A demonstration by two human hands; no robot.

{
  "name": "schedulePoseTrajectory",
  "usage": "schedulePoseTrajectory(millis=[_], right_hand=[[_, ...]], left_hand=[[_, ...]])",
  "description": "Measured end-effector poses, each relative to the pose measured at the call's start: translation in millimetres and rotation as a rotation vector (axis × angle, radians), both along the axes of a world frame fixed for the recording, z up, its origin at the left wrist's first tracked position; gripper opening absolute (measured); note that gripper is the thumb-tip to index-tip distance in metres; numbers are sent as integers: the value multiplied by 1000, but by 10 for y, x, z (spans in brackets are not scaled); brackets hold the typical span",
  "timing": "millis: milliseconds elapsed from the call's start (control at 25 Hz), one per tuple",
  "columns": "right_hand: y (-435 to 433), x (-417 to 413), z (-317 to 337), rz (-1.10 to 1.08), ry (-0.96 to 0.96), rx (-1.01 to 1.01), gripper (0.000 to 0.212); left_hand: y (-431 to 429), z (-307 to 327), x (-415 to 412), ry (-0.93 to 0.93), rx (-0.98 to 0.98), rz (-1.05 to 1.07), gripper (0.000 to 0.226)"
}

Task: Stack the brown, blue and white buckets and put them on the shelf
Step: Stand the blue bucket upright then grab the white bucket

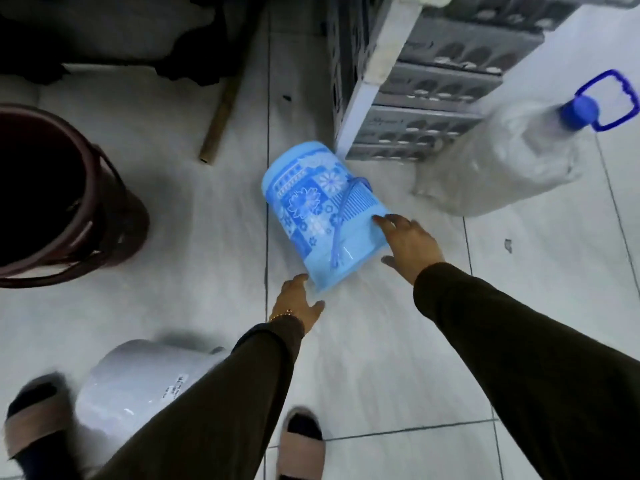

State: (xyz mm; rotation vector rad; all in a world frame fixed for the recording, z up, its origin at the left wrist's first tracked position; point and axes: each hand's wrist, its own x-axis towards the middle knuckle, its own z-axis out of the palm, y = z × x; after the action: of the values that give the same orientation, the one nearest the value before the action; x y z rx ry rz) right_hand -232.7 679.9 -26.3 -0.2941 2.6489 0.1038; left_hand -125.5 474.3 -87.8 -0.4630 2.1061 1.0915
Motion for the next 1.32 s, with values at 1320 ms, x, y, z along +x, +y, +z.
schedulePoseTrajectory(millis=[1320], right_hand=[[-1071, 796, 882, -567, 99, -590, 61]], left_hand=[[-1457, 1517, 117, 496, -252, -44, 59]])
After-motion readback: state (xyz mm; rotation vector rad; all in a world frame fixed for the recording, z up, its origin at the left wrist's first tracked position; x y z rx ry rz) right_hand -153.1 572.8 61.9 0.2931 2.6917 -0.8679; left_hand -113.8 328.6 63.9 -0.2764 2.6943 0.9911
